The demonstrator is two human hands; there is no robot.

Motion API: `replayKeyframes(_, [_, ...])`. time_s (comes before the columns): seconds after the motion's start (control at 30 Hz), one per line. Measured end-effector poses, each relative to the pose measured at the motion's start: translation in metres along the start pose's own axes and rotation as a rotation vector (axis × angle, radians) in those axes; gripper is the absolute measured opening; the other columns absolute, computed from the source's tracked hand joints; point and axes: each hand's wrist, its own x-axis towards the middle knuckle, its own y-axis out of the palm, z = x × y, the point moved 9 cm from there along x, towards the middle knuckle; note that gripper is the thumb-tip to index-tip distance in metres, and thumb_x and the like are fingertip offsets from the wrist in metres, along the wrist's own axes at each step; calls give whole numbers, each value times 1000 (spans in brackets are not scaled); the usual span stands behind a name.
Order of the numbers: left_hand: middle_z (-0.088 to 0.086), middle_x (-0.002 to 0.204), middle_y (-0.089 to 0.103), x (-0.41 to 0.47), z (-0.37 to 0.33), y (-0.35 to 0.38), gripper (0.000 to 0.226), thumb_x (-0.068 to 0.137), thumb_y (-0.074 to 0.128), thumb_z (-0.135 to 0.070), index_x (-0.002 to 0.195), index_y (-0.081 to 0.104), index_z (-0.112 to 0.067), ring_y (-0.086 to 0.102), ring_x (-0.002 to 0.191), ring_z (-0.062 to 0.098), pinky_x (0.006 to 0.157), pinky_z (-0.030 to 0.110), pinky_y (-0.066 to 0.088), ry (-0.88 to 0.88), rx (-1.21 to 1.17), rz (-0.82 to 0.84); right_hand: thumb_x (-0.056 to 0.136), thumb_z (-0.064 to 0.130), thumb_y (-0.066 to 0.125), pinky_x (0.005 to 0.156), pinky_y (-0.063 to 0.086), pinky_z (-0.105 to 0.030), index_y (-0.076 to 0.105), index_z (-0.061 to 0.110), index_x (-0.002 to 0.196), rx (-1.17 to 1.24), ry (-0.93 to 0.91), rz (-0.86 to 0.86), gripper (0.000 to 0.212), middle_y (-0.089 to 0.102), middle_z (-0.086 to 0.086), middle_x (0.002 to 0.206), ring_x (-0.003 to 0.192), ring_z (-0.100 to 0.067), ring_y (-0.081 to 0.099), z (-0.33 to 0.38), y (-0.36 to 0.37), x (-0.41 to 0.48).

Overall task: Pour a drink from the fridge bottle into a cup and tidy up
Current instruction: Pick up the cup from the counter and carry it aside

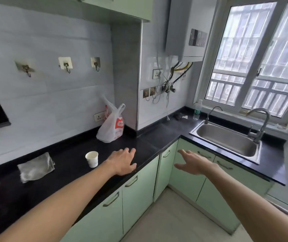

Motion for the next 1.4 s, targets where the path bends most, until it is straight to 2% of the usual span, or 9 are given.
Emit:
replayKeyframes(0.33, [14, 140, 47, -18, 118, 7, 66, 99, 45, -47, 151, 25, -12, 54, 123, 31, 89, 44, 50, -165, -43, -46, 94, 60, 47, 102, 44, -49, 16, 23, 155, -97, -197, -8, 77, 38, -9, 150, 135, -33, 41, 129, -9, 73])
replayKeyframes(0.57, [13, 129, 52, -18, 191, 6, 57, 97, 44, -46, 142, 33, -12, 57, 114, 32, 81, 43, 49, -246, -53, -56, 94, 61, 46, 101, 45, -49, 14, 24, 155, -156, -288, -4, 78, 35, -8, 153, 137, -32, 37, 195, -13, 118])
replayKeyframes(0.93, [14, 136, 50, -6, 259, 25, 64, 98, 45, -50, 147, 28, -13, 55, 119, 32, 86, 44, 50, -285, -76, -34, 94, 61, 45, 95, 47, -46, 16, 25, 154, -211, -334, -18, 77, 41, -7, 144, 132, -30, 41, 237, -24, 167])
replayKeyframes(1.4, [13, 132, 51, 30, 331, 51, 61, 98, 45, -49, 145, 31, -13, 55, 118, 32, 90, 45, 50, -510, -107, 7, 95, 58, 44, 103, 42, -50, 15, 24, 154, -231, -622, 34, 74, 40, -10, 147, 134, -33, 39, 322, -13, 291])
